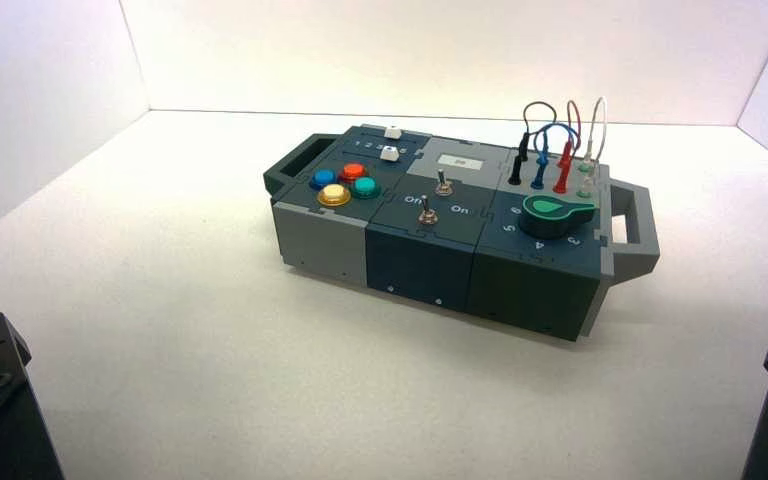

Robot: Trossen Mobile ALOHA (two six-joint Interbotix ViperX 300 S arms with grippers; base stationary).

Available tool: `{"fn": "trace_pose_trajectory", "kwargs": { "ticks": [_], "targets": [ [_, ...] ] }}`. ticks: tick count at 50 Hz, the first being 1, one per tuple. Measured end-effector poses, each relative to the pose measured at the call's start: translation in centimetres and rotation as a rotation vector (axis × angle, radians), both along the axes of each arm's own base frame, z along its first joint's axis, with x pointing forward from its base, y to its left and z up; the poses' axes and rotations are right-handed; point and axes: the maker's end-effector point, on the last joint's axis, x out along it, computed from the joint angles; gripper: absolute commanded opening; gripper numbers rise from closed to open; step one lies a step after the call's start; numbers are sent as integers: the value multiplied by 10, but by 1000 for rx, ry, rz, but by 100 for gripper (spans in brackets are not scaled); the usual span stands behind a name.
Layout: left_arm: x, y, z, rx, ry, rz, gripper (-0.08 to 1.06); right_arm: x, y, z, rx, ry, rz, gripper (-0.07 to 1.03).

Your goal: Flip the bottom switch on with the left gripper.

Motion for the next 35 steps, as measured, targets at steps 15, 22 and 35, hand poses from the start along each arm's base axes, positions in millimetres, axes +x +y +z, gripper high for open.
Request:
{"fn": "trace_pose_trajectory", "kwargs": {
  "ticks": [15,22,35],
  "targets": [
    [0,0,0,0,0,0,-3,0,0,0,-1,3,0,-2],
    [0,0,0,0,0,2,-3,0,1,-1,-1,6,2,-2],
    [5,-1,-8,3,46,1,-3,9,8,-26,-53,173,8,-2]
  ]
}}
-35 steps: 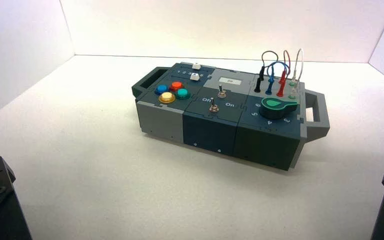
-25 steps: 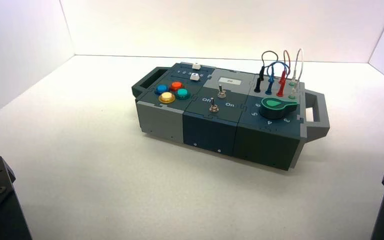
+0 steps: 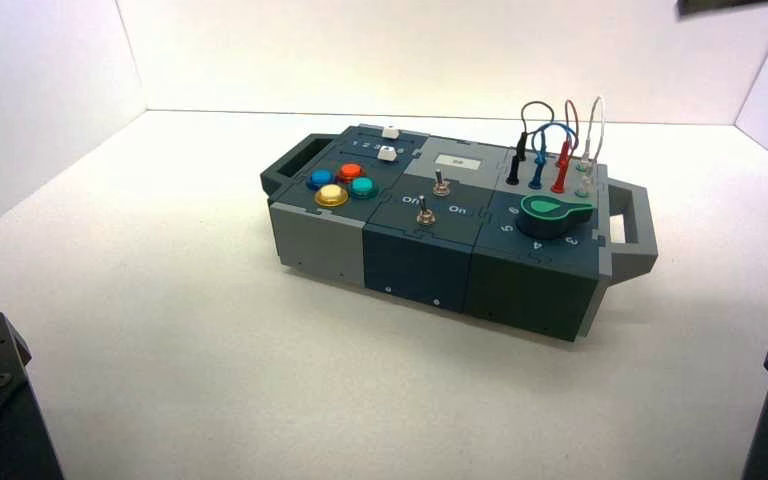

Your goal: Flip the bottom switch on with the left gripper.

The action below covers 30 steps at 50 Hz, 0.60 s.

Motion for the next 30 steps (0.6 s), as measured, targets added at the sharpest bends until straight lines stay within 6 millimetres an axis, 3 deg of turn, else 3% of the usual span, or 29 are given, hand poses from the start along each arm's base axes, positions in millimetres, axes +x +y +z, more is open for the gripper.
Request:
{"fn": "trace_pose_trajectory", "kwargs": {
  "ticks": [14,30],
  "targets": [
    [14,-7,-10,-7,105,-5,-3,30,23,-44,-79,297,2,-2],
    [22,-23,30,-21,42,-75,-3,63,36,-72,-121,377,-18,-2]
  ]
}}
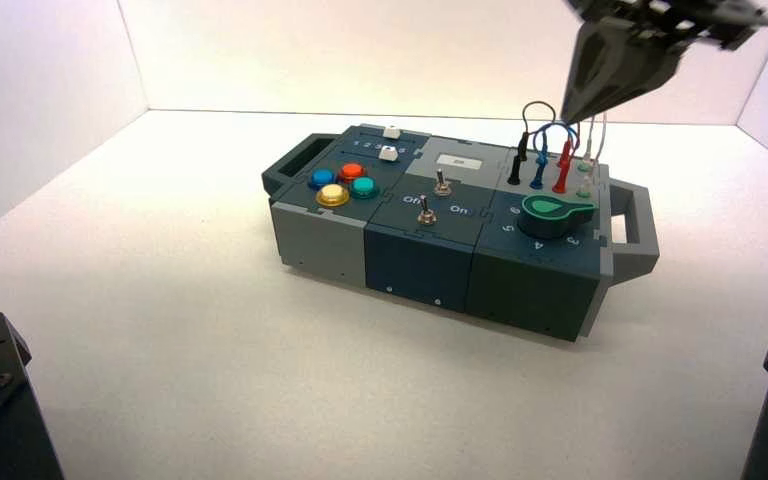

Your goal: Flip the bottom switch on with the left gripper.

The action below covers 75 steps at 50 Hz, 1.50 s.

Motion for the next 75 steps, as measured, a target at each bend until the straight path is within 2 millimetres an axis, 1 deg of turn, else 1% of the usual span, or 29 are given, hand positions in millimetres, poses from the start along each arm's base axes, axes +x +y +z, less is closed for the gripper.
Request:
{"fn": "trace_pose_trajectory", "kwargs": {
  "ticks": [10,12,18,21,27,33,43,51,62,66,70,74,75],
  "targets": [
    [-1,-3,13,-2,-15,-20,-3,9,0,-20,-26,46,-15,-2],
    [-1,-3,13,-1,-12,-21,-3,10,-1,-26,-34,61,-20,-2],
    [-2,-4,12,3,-7,-25,-3,12,-4,-37,-47,84,-35,-2],
    [-1,-4,11,9,0,-30,-3,15,-9,-42,-53,100,-57,-2],
    [1,-8,10,16,9,-45,-3,19,-16,-49,-63,118,-83,-2],
    [4,-13,11,24,21,-67,-3,20,-18,-52,-66,122,-91,-2],
    [11,-25,11,41,50,-111,-3,21,-18,-61,-73,142,-100,-2],
    [18,-34,13,51,67,-138,-3,18,-19,-79,-95,198,-105,-2],
    [24,-40,20,57,66,-156,-3,26,-16,-86,-96,211,-112,-2],
    [26,-43,17,68,82,-168,-3,28,-16,-87,-98,214,-112,-2],
    [29,-47,10,85,112,-181,-3,28,-16,-88,-97,212,-113,-2],
    [32,-53,-7,116,176,-208,-3,28,-16,-88,-97,212,-113,-2],
    [32,-54,-8,118,178,-209,-3,28,-16,-88,-97,212,-113,-2]
  ]
}}
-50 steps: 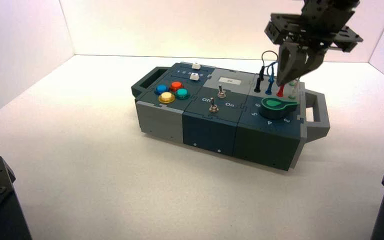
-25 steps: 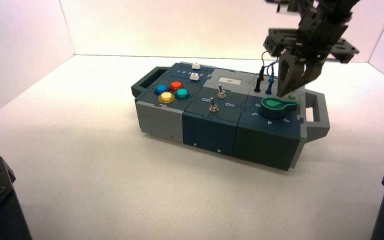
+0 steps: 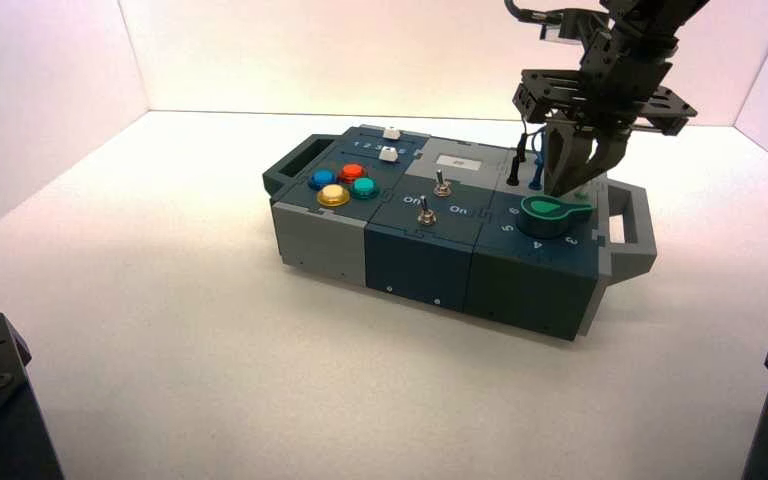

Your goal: Flip the bottom switch on with the left gripper.

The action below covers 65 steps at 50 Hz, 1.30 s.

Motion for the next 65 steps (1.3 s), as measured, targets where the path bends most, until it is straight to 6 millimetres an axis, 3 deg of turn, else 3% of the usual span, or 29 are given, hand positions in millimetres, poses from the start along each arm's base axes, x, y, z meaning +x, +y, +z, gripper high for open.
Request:
{"fn": "trace_pose_trajectory", "kwargs": {
  "ticks": [10,33,65],
  "targets": [
    [0,-26,-39,81,132,-101,-3,-1,0,0,-1,1,0,-2],
    [-10,-98,-90,207,295,-317,-3,0,0,0,2,-6,-1,-2],
    [-19,-137,-154,399,461,-497,-3,1,0,-2,1,-3,-1,-2]
  ]
}}
